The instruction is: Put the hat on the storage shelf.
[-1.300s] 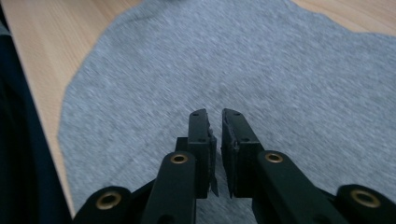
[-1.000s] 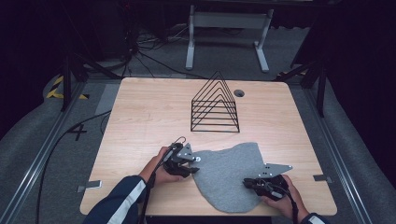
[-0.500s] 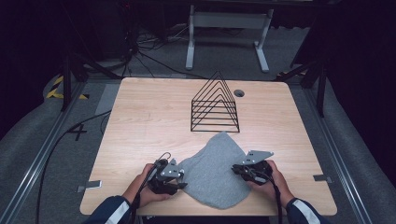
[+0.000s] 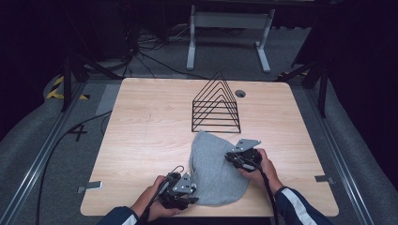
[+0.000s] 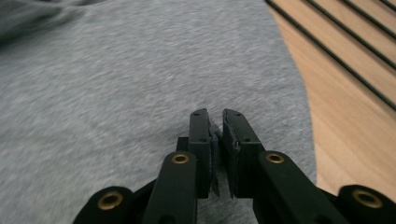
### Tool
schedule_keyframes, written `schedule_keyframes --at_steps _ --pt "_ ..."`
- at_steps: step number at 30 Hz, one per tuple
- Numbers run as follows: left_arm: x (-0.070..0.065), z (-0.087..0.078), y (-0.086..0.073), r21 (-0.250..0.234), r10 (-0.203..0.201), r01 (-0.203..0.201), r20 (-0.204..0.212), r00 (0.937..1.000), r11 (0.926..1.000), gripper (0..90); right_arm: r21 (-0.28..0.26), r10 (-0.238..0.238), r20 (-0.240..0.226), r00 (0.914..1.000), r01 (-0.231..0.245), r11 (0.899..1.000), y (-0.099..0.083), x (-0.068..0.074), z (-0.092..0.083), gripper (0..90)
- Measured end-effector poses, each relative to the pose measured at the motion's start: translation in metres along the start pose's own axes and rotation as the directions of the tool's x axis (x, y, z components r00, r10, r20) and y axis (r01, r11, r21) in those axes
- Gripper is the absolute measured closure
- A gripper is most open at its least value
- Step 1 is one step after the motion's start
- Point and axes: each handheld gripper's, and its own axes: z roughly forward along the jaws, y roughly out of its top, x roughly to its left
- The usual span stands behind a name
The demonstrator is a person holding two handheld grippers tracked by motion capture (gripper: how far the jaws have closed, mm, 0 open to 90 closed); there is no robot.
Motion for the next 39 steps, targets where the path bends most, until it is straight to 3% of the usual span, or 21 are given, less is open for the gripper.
schedule_keyframes --at_steps 3,6,8,12,13,14,18,19,21,23,25,28,31,33,34,35,37,39 --pt "-0.005 0.003 0.004 -0.008 0.008 -0.008 0.004 1.0000 0.9999 60.8 -0.002 0.010 0.026 0.9996 -0.010 1.000 0.004 -0.004 0.004 79.7" --pt "-0.008 -0.002 0.008 -0.028 0.010 -0.010 -0.004 0.9999 0.9996 50.4 -0.006 0.019 0.045 0.9988 -0.018 1.000 0.005 -0.006 0.004 74.6" --pt "-0.002 -0.016 0.011 -0.088 0.009 -0.012 -0.024 0.9997 0.9961 47.2 -0.027 0.025 0.032 0.9992 -0.024 0.999 0.004 -0.004 -0.002 73.8" --pt "0.017 -0.033 0.013 -0.126 -0.022 0.011 -0.088 0.9959 0.9920 44.8 -0.074 0.009 -0.024 0.9997 -0.011 0.997 0.005 0.011 -0.022 73.8" --pt "0.017 -0.033 0.013 -0.126 -0.022 0.011 -0.088 0.9959 0.9920 44.0 -0.074 0.009 -0.024 0.9997 -0.011 0.997 0.005 0.011 -0.022 73.8" --pt "0.033 -0.036 0.015 -0.115 -0.027 0.012 -0.130 0.9911 0.9933 43.5 -0.087 -0.012 -0.062 0.9980 0.006 0.996 0.005 0.024 -0.028 73.8" --pt "0.071 -0.027 0.024 -0.095 -0.038 0.022 -0.166 0.9854 0.9953 42.3 -0.090 -0.068 -0.139 0.9879 0.055 0.994 0.001 0.056 -0.033 75.0" --pt "0.071 -0.027 0.024 -0.095 -0.038 0.022 -0.166 0.9854 0.9953 42.3 -0.090 -0.068 -0.139 0.9879 0.055 0.994 0.001 0.056 -0.033 75.0" --pt "0.087 -0.019 0.029 -0.085 -0.046 0.032 -0.157 0.9866 0.9958 42.0 -0.093 -0.089 -0.174 0.9807 0.074 0.993 0.000 0.070 -0.033 76.4" --pt "0.104 -0.006 0.039 -0.068 -0.044 0.034 -0.150 0.9877 0.9971 42.0 -0.100 -0.104 -0.214 0.9714 0.084 0.991 0.000 0.083 -0.033 77.8" --pt "0.114 0.004 0.049 -0.051 -0.029 0.021 -0.158 0.9871 0.9985 42.8 -0.102 -0.130 -0.247 0.9601 0.108 0.989 0.002 0.097 -0.030 80.2" --pt "0.124 0.019 0.062 -0.052 -0.040 0.033 -0.142 0.9891 0.9981 45.3 -0.080 -0.168 -0.272 0.9475 0.152 0.985 0.000 0.109 -0.026 82.1" --pt "0.129 0.035 0.071 0.010 0.015 -0.014 -0.165 0.9862 0.9999 47.0 -0.044 -0.147 -0.267 0.9524 0.140 0.989 -0.006 0.107 -0.023 82.5" --pt "0.131 0.044 0.071 0.043 0.029 -0.022 -0.169 0.9852 0.9988 47.9 -0.037 -0.125 -0.269 0.9551 0.120 0.992 -0.012 0.103 -0.025 82.8" --pt "0.133 0.046 0.071 0.023 0.016 -0.013 -0.149 0.9887 0.9997 47.8 -0.035 -0.120 -0.267 0.9563 0.114 0.993 -0.013 0.101 -0.026 82.8" --pt "0.134 0.047 0.070 0.019 0.007 -0.005 -0.143 0.9897 0.9998 49.8 -0.025 -0.113 -0.251 0.9613 0.110 0.994 -0.015 0.099 -0.028 82.8" --pt "0.136 0.046 0.068 0.008 0.002 -0.001 -0.133 0.9911 1.0000 49.6 -0.023 -0.104 -0.248 0.9631 0.102 0.995 -0.017 0.095 -0.030 83.1" --pt "0.135 0.042 0.065 0.024 -0.013 0.016 -0.124 0.9921 0.9996 50.6 -0.017 -0.093 -0.245 0.9650 0.092 0.996 -0.020 0.092 -0.032 83.4"
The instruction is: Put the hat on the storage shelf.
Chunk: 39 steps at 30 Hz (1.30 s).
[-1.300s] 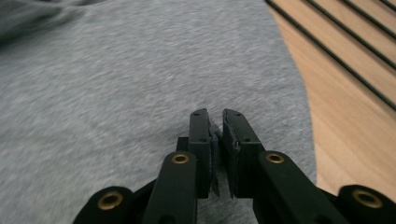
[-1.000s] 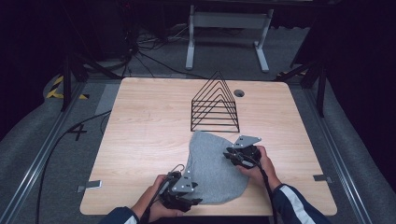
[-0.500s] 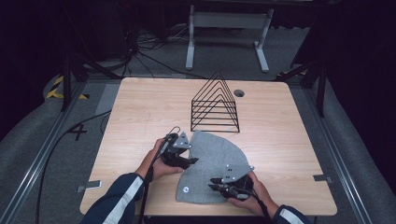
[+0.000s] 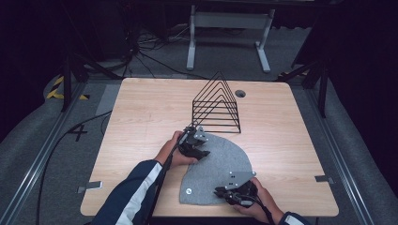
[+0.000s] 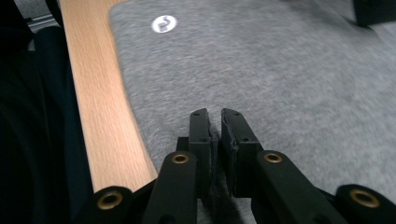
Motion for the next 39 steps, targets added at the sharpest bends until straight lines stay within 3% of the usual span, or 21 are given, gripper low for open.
schedule_keyframes --at_steps 6,11,13,17,19,24,25,28,29,31,33,35,38,39 --pt "-0.012 -0.018 -0.016 0.043 0.028 -0.027 -0.021 0.9994 0.9987 53.0 0.030 0.001 0.074 0.9972 -0.003 1.000 -0.008 -0.012 -0.011 83.3" --pt "-0.027 -0.032 -0.032 0.055 0.015 -0.016 0.017 0.9997 0.9984 52.7 0.028 0.043 0.134 0.9900 -0.048 0.998 -0.017 -0.029 -0.020 83.1" --pt "-0.044 -0.039 -0.039 0.056 0.020 -0.022 0.040 0.9990 0.9982 52.8 0.029 0.067 0.184 0.9807 -0.073 0.997 -0.022 -0.043 -0.025 82.5" --pt "-0.066 -0.040 -0.044 0.030 0.021 -0.023 0.058 0.9981 0.9993 53.0 0.027 0.091 0.224 0.9704 -0.099 0.995 -0.024 -0.056 -0.027 81.7" --pt "-0.072 -0.041 -0.045 0.023 0.030 -0.031 0.062 0.9976 0.9992 53.0 0.024 0.094 0.231 0.9684 -0.102 0.994 -0.024 -0.059 -0.027 81.1" --pt "-0.084 -0.041 -0.046 0.007 0.029 -0.029 0.084 0.9961 0.9995 49.0 0.021 0.105 0.284 0.9531 -0.116 0.993 -0.022 -0.073 -0.026 76.5" --pt "-0.083 -0.042 -0.047 0.010 0.032 -0.033 0.068 0.9972 0.9994 46.5 0.019 0.111 0.288 0.9512 -0.121 0.992 -0.021 -0.074 -0.026 75.4" --pt "-0.072 -0.047 -0.049 -0.013 -0.006 0.007 0.009 0.9999 0.9999 38.8 0.000 0.134 0.291 0.9472 -0.140 0.990 -0.021 -0.079 -0.027 68.6" --pt "-0.064 -0.051 -0.051 -0.042 -0.042 0.041 -0.021 0.9989 0.9983 36.0 -0.015 0.151 0.290 0.9449 -0.153 0.988 -0.022 -0.081 -0.028 66.1" --pt "-0.051 -0.056 -0.054 -0.065 -0.099 0.095 -0.053 0.9937 0.9934 31.9 -0.044 0.182 0.294 0.9385 -0.176 0.983 -0.021 -0.085 -0.032 59.1" --pt "-0.036 -0.055 -0.057 -0.054 -0.132 0.127 -0.096 0.9866 0.9904 29.1 -0.057 0.212 0.288 0.9339 -0.204 0.977 -0.019 -0.090 -0.032 53.1" --pt "-0.029 -0.054 -0.059 -0.042 -0.143 0.140 -0.095 0.9852 0.9893 26.9 -0.062 0.228 0.279 0.9330 -0.219 0.974 -0.018 -0.092 -0.030 50.7" --pt "-0.011 -0.043 -0.066 -0.047 -0.206 0.202 -0.091 0.9745 0.9783 24.8 -0.055 0.241 0.274 0.9310 -0.235 0.970 -0.013 -0.094 -0.021 37.4" --pt "-0.011 -0.043 -0.066 -0.047 -0.206 0.202 -0.091 0.9745 0.9783 22.6 -0.052 0.247 0.277 0.9286 -0.243 0.969 -0.013 -0.094 -0.018 36.0"
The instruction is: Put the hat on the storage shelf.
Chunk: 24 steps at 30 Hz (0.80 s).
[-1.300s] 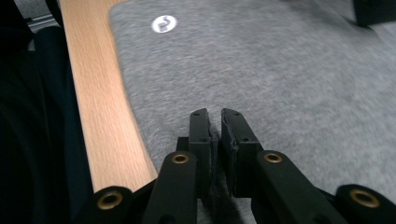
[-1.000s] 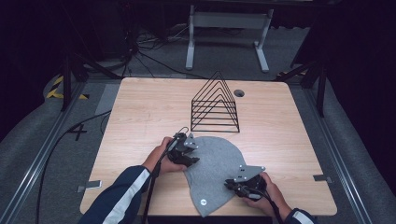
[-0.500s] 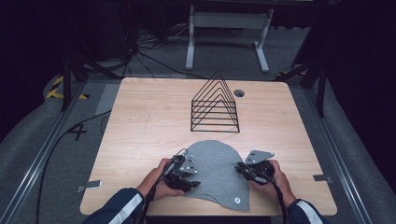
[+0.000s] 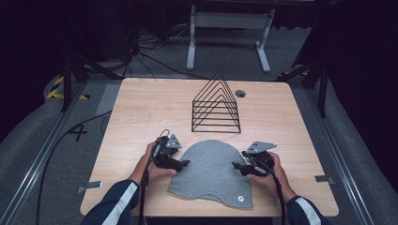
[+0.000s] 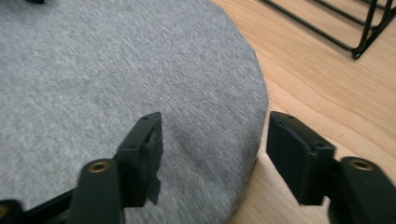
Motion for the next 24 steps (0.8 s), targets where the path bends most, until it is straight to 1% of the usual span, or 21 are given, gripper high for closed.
schedule_keyframes --at_steps 1,2,3,4,6,7,8,9,10,12,13,14,15,16,17,18,19,21,22,23,24 --pt "0.003 0.003 0.000 -0.014 -0.007 0.007 0.015 0.9999 0.9999 22.6 0.000 0.000 0.000 1.0000 0.000 1.000 0.000 0.000 0.000 36.0" --pt "0.005 0.004 0.001 -0.021 -0.003 0.003 0.015 0.9999 0.9998 20.4 0.013 0.005 0.010 0.9999 -0.005 1.000 0.000 0.000 0.003 33.8" --pt "0.005 0.005 0.002 -0.019 -0.001 0.002 0.017 0.9999 0.9998 20.3 0.022 0.012 0.020 0.9997 -0.013 1.000 0.000 0.001 0.005 30.9" --pt "0.005 0.008 0.004 -0.019 -0.003 0.003 0.023 0.9997 0.9998 18.8 0.028 0.026 0.015 0.9995 -0.027 0.999 -0.002 -0.001 0.006 28.8" --pt "0.004 0.010 0.007 -0.009 0.012 -0.012 0.025 0.9996 0.9999 15.6 0.032 0.050 0.005 0.9988 -0.050 0.998 -0.003 -0.003 0.006 26.7" --pt "0.004 0.010 0.007 -0.009 0.012 -0.012 0.025 0.9996 0.9999 15.4 0.032 0.050 0.005 0.9988 -0.050 0.998 -0.003 -0.003 0.006 26.7" --pt "0.003 0.012 0.010 -0.005 0.028 -0.028 0.032 0.9991 0.9996 15.4 0.033 0.045 0.003 0.9990 -0.046 0.998 -0.002 -0.003 0.007 27.7" --pt "0.002 0.013 0.011 0.000 0.022 -0.022 0.041 0.9989 0.9998 15.4 0.036 0.039 -0.002 0.9992 -0.039 0.999 -0.002 -0.003 0.007 28.1" --pt "0.003 0.014 0.012 0.000 0.031 -0.031 0.046 0.9985 0.9995 15.4 0.038 0.036 -0.002 0.9993 -0.036 0.999 -0.002 -0.003 0.007 28.4" --pt "0.003 0.015 0.013 0.000 0.033 -0.033 0.047 0.9984 0.9995 15.5 0.043 0.031 -0.016 0.9994 -0.030 0.999 -0.001 -0.004 0.007 31.1" --pt "0.002 0.015 0.014 -0.001 0.044 -0.044 0.048 0.9979 0.9990 16.0 0.048 0.028 -0.016 0.9995 -0.028 0.998 0.000 -0.004 0.007 32.9" --pt "0.001 0.014 0.014 0.002 0.039 -0.039 0.048 0.9981 0.9992 18.3 0.043 0.030 -0.014 0.9995 -0.029 0.999 0.001 -0.005 0.007 35.5" --pt "0.001 0.014 0.014 0.002 0.039 -0.039 0.048 0.9981 0.9992 21.8 0.043 0.030 -0.014 0.9995 -0.029 0.999 0.001 -0.005 0.007 35.5" --pt "-0.003 0.013 0.016 0.004 0.051 -0.052 0.063 0.9967 0.9986 27.4 0.038 0.032 -0.016 0.9994 -0.031 0.999 0.002 -0.005 0.008 41.3" --pt "-0.003 0.013 0.016 0.004 0.051 -0.052 0.063 0.9967 0.9986 31.3 0.038 0.032 -0.016 0.9994 -0.031 0.999 0.002 -0.005 0.008 41.3" --pt "-0.005 0.012 0.017 0.012 0.046 -0.047 0.062 0.9970 0.9988 33.8 0.040 0.031 -0.017 0.9994 -0.030 0.999 0.003 -0.005 0.008 42.9" --pt "-0.008 0.012 0.017 0.017 0.039 -0.041 0.064 0.9972 0.9990 35.1 0.037 0.032 -0.019 0.9993 -0.032 0.999 0.003 -0.005 0.008 48.6" --pt "-0.010 0.011 0.018 0.020 0.039 -0.041 0.069 0.9968 0.9990 39.9 0.036 0.034 -0.021 0.9992 -0.033 0.999 0.004 -0.005 0.008 52.8" --pt "-0.010 0.011 0.018 0.020 0.039 -0.041 0.069 0.9968 0.9990 41.9 0.036 0.034 -0.021 0.9992 -0.033 0.999 0.004 -0.005 0.008 52.8" --pt "-0.012 0.011 0.018 0.015 0.033 -0.034 0.063 0.9974 0.9993 42.8 0.038 0.030 -0.031 0.9991 -0.029 0.999 0.005 -0.004 0.008 59.3" --pt "-0.013 0.010 0.018 0.023 0.034 -0.036 0.068 0.9971 0.9991 44.6 0.038 0.030 -0.034 0.9989 -0.029 0.999 0.006 -0.004 0.008 63.0"
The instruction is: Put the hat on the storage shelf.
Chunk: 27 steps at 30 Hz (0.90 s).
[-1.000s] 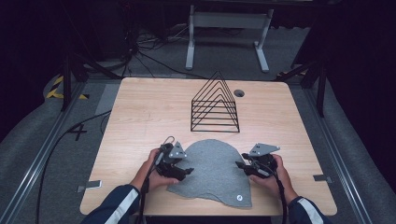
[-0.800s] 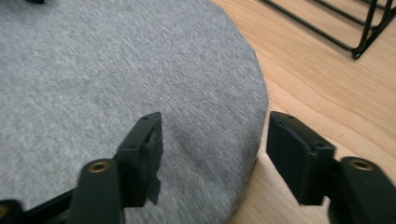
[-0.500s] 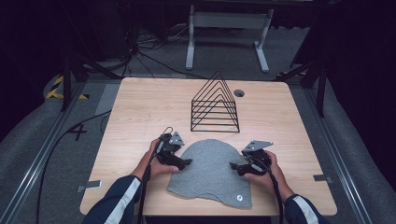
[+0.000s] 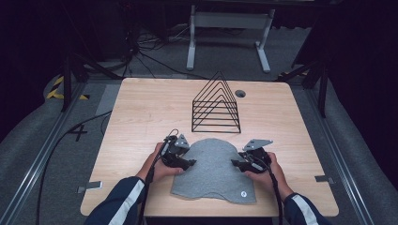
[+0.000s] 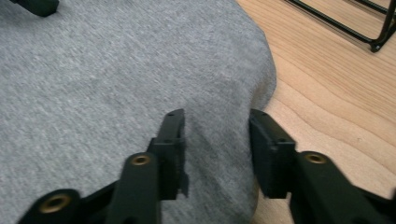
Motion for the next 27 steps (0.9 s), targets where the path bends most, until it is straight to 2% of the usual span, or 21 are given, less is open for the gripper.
schedule_keyframes --at_steps 5,6,8,10,12,16,21,23,27 --pt "0.001 -0.001 -0.001 -0.008 -0.014 0.014 0.039 0.9992 0.9999 59.5 0.001 -0.010 -0.036 0.9993 0.010 1.000 0.002 0.000 0.001 77.0" --pt "0.001 -0.002 -0.001 -0.013 -0.023 0.024 0.048 0.9986 0.9996 63.2 0.000 -0.009 -0.044 0.9990 0.009 1.000 0.002 -0.001 0.001 78.9" --pt "0.001 -0.002 -0.002 -0.016 -0.009 0.010 0.057 0.9983 0.9998 71.3 -0.004 -0.005 -0.054 0.9985 0.004 1.000 0.002 -0.001 0.001 81.3" --pt "0.001 -0.001 -0.003 -0.022 -0.012 0.014 0.078 0.9969 0.9996 78.8 -0.007 -0.004 -0.059 0.9982 0.004 1.000 0.001 -0.001 0.001 83.3" --pt "0.000 -0.001 -0.002 -0.020 -0.010 0.012 0.082 0.9966 0.9997 81.2 -0.012 -0.016 -0.056 0.9983 0.015 1.000 0.001 0.000 0.001 83.7" --pt "-0.003 -0.003 0.000 -0.016 0.022 -0.021 0.068 0.9975 0.9997 84.2 -0.016 -0.029 -0.054 0.9981 0.028 0.999 0.000 -0.001 -0.002 84.1" --pt "-0.006 -0.012 0.004 -0.049 0.029 -0.026 0.061 0.9977 0.9985 84.7 -0.055 -0.047 -0.042 0.9980 0.045 0.997 0.002 -0.001 -0.012 84.2" --pt "-0.006 -0.017 0.006 -0.060 0.049 -0.046 0.051 0.9975 0.9971 84.8 -0.070 -0.055 -0.039 0.9977 0.052 0.996 0.003 0.000 -0.016 84.2" --pt "-0.007 -0.024 0.010 -0.087 0.058 -0.055 0.036 0.9977 0.9947 84.8 -0.095 -0.070 -0.031 0.9971 0.067 0.993 0.006 0.001 -0.023 84.2"
